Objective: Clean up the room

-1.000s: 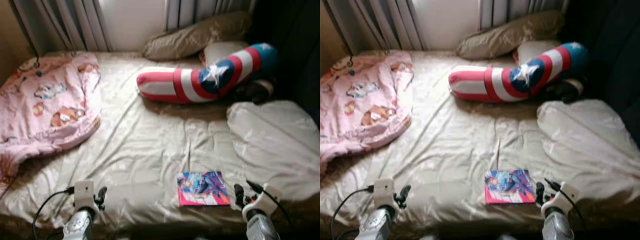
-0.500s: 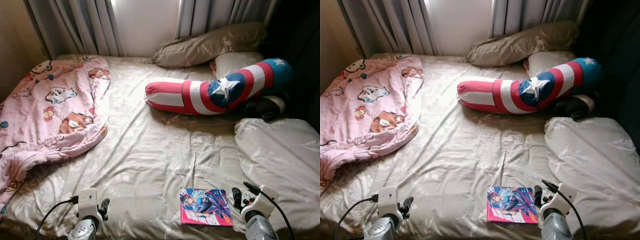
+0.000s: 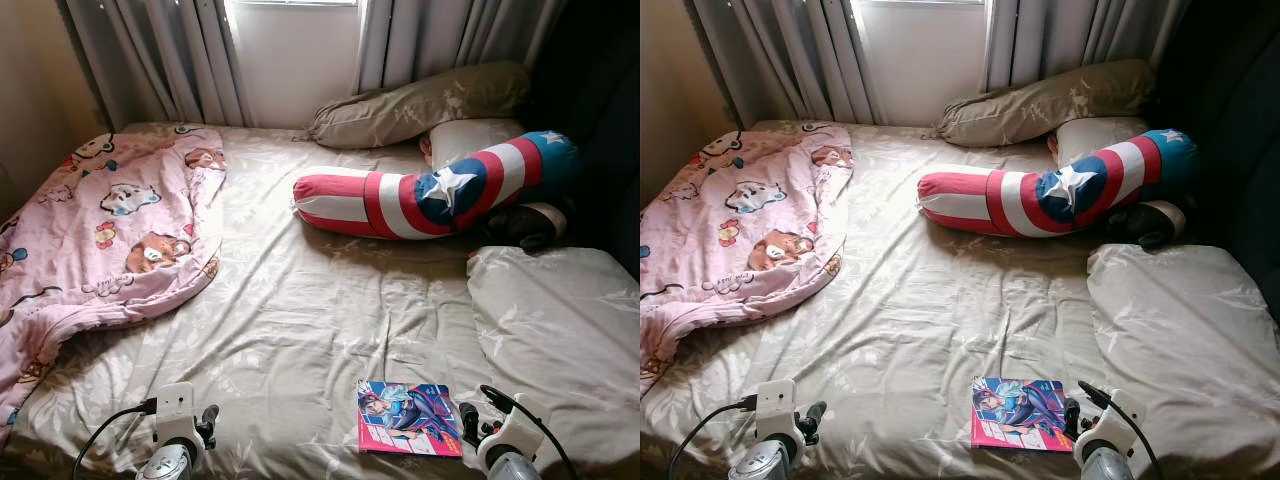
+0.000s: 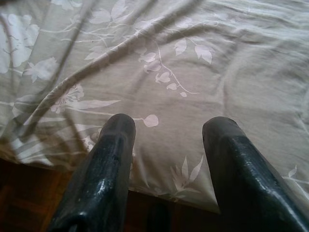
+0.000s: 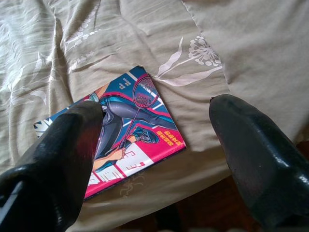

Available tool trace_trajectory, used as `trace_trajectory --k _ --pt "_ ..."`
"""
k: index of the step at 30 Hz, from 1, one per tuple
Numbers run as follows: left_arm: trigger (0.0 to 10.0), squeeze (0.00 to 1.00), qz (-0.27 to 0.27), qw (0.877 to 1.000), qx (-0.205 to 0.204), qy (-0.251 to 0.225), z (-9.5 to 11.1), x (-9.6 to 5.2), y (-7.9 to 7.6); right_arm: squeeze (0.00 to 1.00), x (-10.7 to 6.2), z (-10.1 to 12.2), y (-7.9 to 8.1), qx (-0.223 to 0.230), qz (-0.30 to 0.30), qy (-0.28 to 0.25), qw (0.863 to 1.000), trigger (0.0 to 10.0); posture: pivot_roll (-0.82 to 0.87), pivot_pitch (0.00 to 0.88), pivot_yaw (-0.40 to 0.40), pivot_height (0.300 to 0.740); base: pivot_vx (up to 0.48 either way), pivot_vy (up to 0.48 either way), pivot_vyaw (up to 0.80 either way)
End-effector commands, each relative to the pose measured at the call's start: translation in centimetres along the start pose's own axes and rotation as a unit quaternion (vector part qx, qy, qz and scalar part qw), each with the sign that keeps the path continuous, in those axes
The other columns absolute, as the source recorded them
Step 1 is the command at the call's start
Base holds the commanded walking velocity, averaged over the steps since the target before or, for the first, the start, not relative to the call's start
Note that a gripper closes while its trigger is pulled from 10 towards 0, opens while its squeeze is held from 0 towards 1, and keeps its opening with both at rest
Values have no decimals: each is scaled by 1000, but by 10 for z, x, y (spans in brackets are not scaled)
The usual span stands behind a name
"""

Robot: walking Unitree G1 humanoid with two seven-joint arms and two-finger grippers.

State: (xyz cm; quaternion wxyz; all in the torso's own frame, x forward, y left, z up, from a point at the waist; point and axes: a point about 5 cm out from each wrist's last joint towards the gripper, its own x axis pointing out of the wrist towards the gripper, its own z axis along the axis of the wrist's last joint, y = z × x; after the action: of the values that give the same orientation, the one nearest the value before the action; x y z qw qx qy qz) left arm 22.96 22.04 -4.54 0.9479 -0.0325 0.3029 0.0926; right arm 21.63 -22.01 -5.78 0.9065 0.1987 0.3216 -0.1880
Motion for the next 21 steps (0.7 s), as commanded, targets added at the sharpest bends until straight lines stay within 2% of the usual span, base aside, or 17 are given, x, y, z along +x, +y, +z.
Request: trace_trajectory --k 1,8,9,10,12,14,15,21 --pt "10000 0 2 1000 2 15 -5 -1 -1 0 1 1 1 -4 -1 3 1000 10000 -27 0 -54 740 0 0 0" --pt "10000 0 7 1000 -2 24 -9 -2 1 0 1 0 3 -8 7 5 1000 10000 -27 0 -55 740 0 0 0" --pt "10000 0 7 1000 -1 26 -10 -3 1 0 1 -1 3 -19 8 10 1000 10000 -33 0 -56 740 0 0 0" --pt "10000 0 6 1000 1 29 -11 -3 1 0 0 -2 4 -71 18 15 997 10000 -33 0 -56 740 0 0 0" --pt "10000 0 6 1000 1 31 -12 -3 1 0 0 -5 6 -111 31 23 993 10000 -21 0 -71 740 0 0 0" --pt "10000 0 6 1000 1 31 -12 -3 0 0 -1 -6 6 -121 35 27 992 10000 -19 0 -73 740 0 0 0" --pt "10000 0 8 999 -1 31 -13 -3 0 0 -1 -8 6 -146 43 33 988 10000 -15 0 -78 740 0 0 0" --pt "10000 0 9 999 -5 34 -15 -4 1 0 -1 -9 8 -176 58 39 982 10000 -17 0 -76 740 0 0 0"
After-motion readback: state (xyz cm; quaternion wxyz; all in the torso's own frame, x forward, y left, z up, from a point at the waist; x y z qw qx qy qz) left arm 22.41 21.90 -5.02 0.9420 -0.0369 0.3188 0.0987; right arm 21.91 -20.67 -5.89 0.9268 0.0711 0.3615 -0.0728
